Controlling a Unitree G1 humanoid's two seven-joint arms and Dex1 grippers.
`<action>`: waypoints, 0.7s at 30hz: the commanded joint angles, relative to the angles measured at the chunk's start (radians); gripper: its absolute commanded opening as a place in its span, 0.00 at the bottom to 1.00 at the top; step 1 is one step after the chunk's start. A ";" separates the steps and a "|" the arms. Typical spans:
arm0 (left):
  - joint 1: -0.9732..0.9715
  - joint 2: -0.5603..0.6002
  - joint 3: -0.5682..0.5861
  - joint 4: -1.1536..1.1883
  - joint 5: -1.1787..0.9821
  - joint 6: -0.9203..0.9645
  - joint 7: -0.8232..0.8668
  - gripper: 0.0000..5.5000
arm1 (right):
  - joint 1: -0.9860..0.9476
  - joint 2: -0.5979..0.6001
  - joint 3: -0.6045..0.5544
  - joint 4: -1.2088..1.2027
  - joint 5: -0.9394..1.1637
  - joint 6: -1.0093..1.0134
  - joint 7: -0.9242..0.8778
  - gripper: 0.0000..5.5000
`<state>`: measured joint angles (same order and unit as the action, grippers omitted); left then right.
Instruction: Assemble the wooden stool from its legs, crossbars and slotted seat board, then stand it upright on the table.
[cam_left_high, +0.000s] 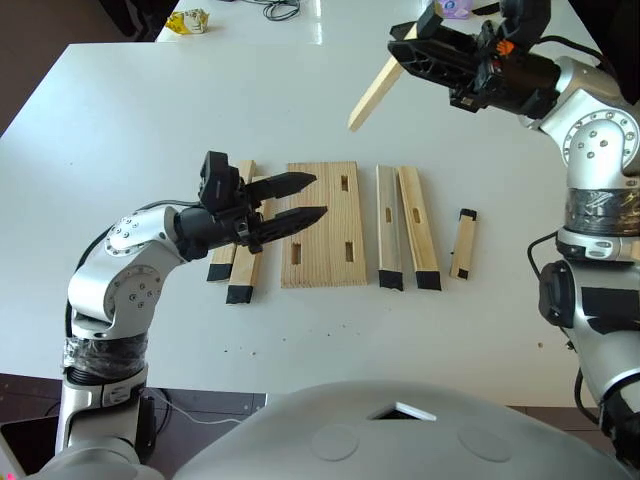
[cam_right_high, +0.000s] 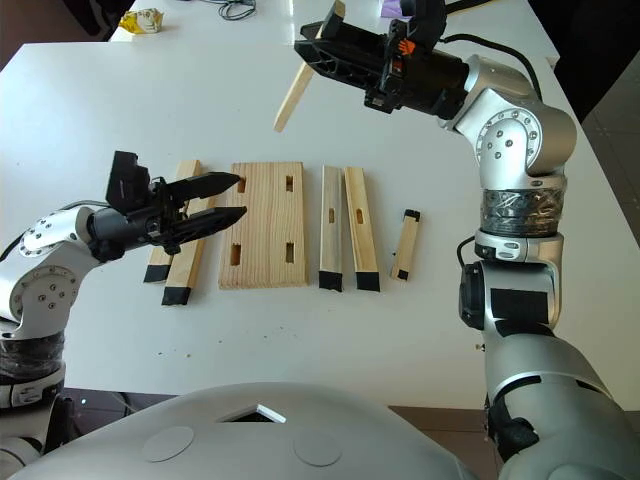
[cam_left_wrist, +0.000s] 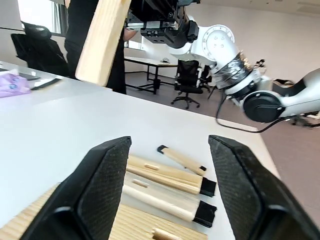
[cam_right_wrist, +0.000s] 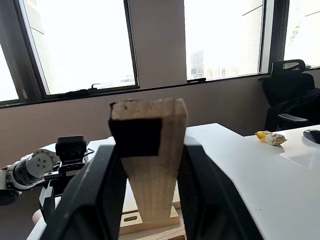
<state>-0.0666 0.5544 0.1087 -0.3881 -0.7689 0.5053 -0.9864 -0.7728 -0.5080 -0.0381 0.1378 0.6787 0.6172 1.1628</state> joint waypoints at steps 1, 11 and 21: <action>-0.048 -0.157 -0.074 0.108 0.216 -0.117 0.260 0.52 | 0.069 -0.125 0.105 0.005 -0.162 -0.172 0.162 0.24; -0.200 -0.730 -0.053 0.314 0.463 -0.389 1.009 0.52 | 0.194 -0.232 0.132 0.091 -0.259 -0.376 0.371 0.24; -0.334 -0.768 -0.042 0.547 0.522 -0.465 1.193 0.52 | 0.173 -0.109 0.218 0.256 -0.404 -0.693 0.385 0.24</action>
<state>-0.4117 -0.1666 0.0607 0.1553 -0.2559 0.0440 0.1912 -0.5834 -0.6303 0.1672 0.3788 0.2990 -0.0240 1.5424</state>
